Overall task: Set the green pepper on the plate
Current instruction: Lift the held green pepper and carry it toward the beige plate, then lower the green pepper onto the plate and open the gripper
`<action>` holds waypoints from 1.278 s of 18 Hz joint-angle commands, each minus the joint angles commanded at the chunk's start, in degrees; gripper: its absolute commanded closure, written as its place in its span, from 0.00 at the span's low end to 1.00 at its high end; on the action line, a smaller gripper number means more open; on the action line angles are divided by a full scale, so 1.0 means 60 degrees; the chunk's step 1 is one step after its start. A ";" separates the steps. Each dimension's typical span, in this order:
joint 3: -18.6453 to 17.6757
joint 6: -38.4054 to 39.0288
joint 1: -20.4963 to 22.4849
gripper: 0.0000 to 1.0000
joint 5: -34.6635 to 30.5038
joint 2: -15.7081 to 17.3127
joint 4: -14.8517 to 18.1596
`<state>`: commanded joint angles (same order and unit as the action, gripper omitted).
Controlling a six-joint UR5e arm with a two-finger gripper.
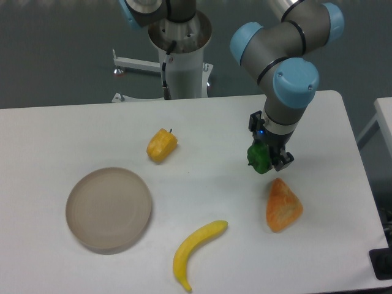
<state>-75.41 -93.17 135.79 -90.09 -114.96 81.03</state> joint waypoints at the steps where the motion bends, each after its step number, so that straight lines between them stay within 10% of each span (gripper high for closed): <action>1: 0.0015 0.0029 0.0000 0.82 0.0000 0.0000 -0.0014; 8: -0.0043 0.0541 -0.0132 0.82 0.0351 0.0000 0.0029; 23: 0.0628 0.4555 -0.3558 0.82 0.1053 -0.0541 -0.0015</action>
<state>-71.64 -65.84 114.45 -83.77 -118.20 80.95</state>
